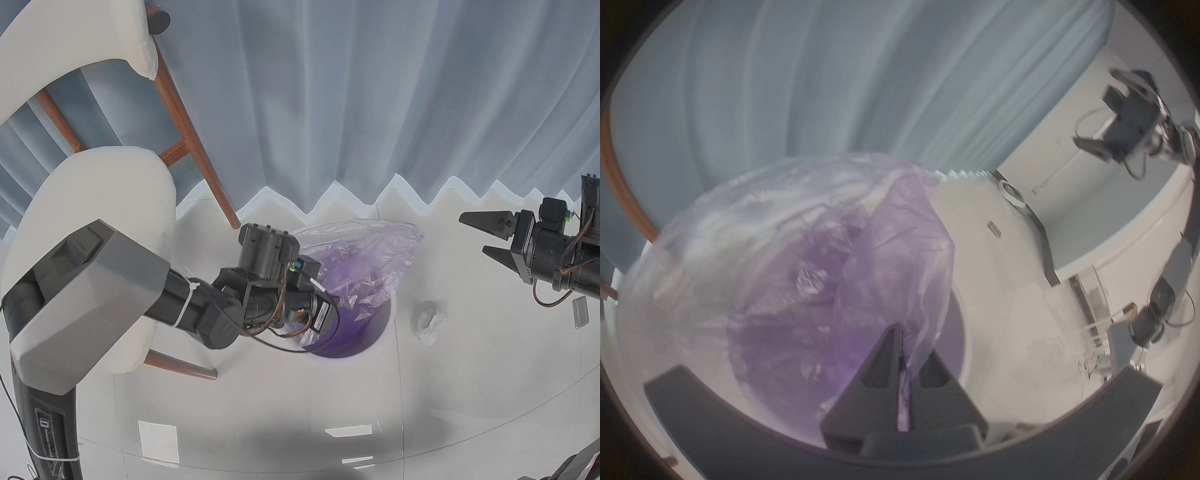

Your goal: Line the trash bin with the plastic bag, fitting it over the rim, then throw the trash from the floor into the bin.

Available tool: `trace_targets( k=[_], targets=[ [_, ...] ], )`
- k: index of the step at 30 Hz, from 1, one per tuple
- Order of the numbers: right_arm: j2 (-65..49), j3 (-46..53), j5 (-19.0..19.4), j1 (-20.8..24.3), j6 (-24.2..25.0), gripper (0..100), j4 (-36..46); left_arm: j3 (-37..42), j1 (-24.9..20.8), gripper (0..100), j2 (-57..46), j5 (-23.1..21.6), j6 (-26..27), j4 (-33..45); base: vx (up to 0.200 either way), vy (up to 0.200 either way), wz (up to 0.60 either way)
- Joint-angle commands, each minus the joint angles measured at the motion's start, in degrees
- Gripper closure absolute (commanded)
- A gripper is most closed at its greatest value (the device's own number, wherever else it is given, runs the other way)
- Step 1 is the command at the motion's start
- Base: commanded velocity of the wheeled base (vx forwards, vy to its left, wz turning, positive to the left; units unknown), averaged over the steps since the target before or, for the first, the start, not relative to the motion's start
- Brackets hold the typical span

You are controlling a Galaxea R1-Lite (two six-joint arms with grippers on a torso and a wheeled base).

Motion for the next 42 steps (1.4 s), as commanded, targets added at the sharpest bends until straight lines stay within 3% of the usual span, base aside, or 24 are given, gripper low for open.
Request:
trace_targets(
  k=[1,11,15,17,18,23,26,34,35,42],
  targets=[
    [-0.5,2.9,0.12,-0.03,-0.19,0,-0.01,19.22,-5.01,100,-9.08,-3.4,6.99,-5.62,0.0,0.0,0.0],
    [7.15,-0.97,-0.5,-0.29,-1.33,0,-0.01,31.7,-9.5,100,-11.63,-10.87,14.37,-10.54,0.0,0.0,0.0],
    [10.14,-3.25,-0.58,-0.38,-4.58,0,0.51,31.17,-9.15,100,-10.31,-10.87,15.34,-10.54,0.0,0.0,0.0],
    [12.68,-2.99,-0.85,-0.64,-8.1,0,1.3,30.3,-9.15,100,-8.73,-10.87,15.34,-10.63,0.0,0.0,0.0],
    [14.79,-2.64,-1.46,-0.99,-12.14,0,1.48,29.42,-9.06,100,-7.67,-10.78,15.42,-10.63,0.0,0.0,0.0],
    [20.59,-4.66,-1.64,-2.49,-20.05,0,0.78,28.01,-8.88,100,-5.83,-10.6,15.42,-10.63,0.0,0.0,0.0],
    [23.67,-6.68,-1.55,-2.49,-22.25,0,-0.54,27.83,-8.79,100,-5.39,-10.17,15.34,-10.63,0.0,0.0,0.0],
    [27.71,-8.79,-1.37,-1.7,-22.69,0,-1.51,25.46,-8.97,100,-2.93,-9.29,15.34,-10.54,0.0,0.0,0.0],
    [28.86,-8.96,-1.37,-1.79,-22.95,100,-1.68,24.85,-9.15,100,-2.57,-9.29,15.34,-10.54,0.0,0.0,0.0],
    [34.57,-9.76,-1.46,-2.93,-22.78,100,-7.66,22.3,-10.82,100,0.15,-7.44,15.16,-10.54,0.0,0.0,0.0]
  ],
)
